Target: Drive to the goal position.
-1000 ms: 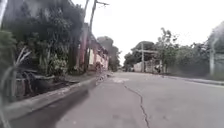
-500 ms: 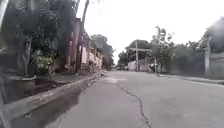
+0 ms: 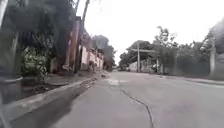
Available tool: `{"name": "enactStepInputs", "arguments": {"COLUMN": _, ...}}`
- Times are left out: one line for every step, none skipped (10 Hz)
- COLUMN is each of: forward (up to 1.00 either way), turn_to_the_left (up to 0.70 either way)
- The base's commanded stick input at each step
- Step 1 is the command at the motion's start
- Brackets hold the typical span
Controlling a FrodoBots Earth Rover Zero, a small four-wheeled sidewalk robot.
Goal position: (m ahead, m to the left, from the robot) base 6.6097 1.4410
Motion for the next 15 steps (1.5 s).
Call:
{"name": "enactStepInputs", "arguments": {"forward": 0.7, "turn_to_the_left": -0.02}}
{"name": "enactStepInputs", "arguments": {"forward": 0.7, "turn_to_the_left": 0.0}}
{"name": "enactStepInputs", "arguments": {"forward": 0.7, "turn_to_the_left": 0.0}}
{"name": "enactStepInputs", "arguments": {"forward": 0.7, "turn_to_the_left": 0.0}}
{"name": "enactStepInputs", "arguments": {"forward": 0.7, "turn_to_the_left": 0.0}}
{"name": "enactStepInputs", "arguments": {"forward": 0.7, "turn_to_the_left": 0.0}}
{"name": "enactStepInputs", "arguments": {"forward": 0.7, "turn_to_the_left": 0.0}}
{"name": "enactStepInputs", "arguments": {"forward": 0.7, "turn_to_the_left": 0.0}}
{"name": "enactStepInputs", "arguments": {"forward": 0.7, "turn_to_the_left": 0.0}}
{"name": "enactStepInputs", "arguments": {"forward": 0.7, "turn_to_the_left": 0.0}}
{"name": "enactStepInputs", "arguments": {"forward": 0.7, "turn_to_the_left": 0.0}}
{"name": "enactStepInputs", "arguments": {"forward": 0.7, "turn_to_the_left": 0.0}}
{"name": "enactStepInputs", "arguments": {"forward": 0.7, "turn_to_the_left": 0.0}}
{"name": "enactStepInputs", "arguments": {"forward": 0.7, "turn_to_the_left": -0.12}}
{"name": "enactStepInputs", "arguments": {"forward": 0.7, "turn_to_the_left": -0.32}}
